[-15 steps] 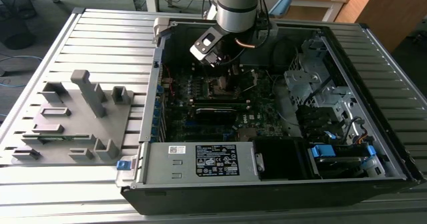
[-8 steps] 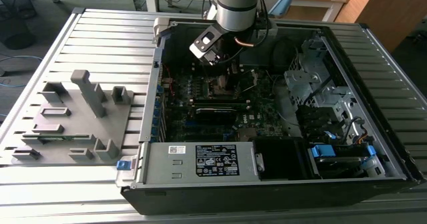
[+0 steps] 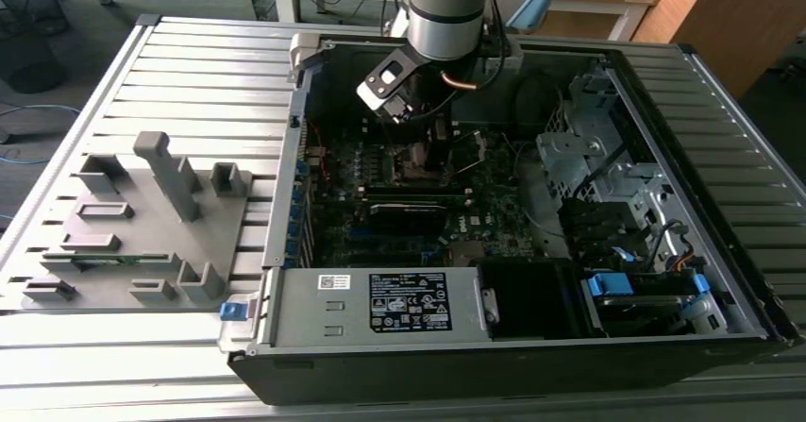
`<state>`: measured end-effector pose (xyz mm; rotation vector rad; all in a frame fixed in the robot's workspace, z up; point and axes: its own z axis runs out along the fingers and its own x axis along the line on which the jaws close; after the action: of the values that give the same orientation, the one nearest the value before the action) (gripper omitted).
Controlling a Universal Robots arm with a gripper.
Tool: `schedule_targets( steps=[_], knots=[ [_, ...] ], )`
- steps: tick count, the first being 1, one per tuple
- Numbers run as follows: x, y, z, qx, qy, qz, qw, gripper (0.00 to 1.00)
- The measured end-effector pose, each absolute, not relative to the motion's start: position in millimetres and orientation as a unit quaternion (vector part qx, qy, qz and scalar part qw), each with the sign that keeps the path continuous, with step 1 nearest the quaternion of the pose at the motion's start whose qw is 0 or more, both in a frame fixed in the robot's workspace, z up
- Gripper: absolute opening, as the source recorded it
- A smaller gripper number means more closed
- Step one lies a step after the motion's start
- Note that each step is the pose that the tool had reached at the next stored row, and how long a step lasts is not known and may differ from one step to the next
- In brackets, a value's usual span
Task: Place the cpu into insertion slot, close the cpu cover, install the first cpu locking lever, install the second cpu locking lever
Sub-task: 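Place the cpu into insertion slot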
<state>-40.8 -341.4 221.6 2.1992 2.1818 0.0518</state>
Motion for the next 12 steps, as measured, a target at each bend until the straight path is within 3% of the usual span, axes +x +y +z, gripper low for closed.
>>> schedule_targets(
  steps=[12],
  knots=[
    [-42.0, -340.5, 221.0, 0.71, 0.704, 0.018, 0.021, 0.54]
  ],
)
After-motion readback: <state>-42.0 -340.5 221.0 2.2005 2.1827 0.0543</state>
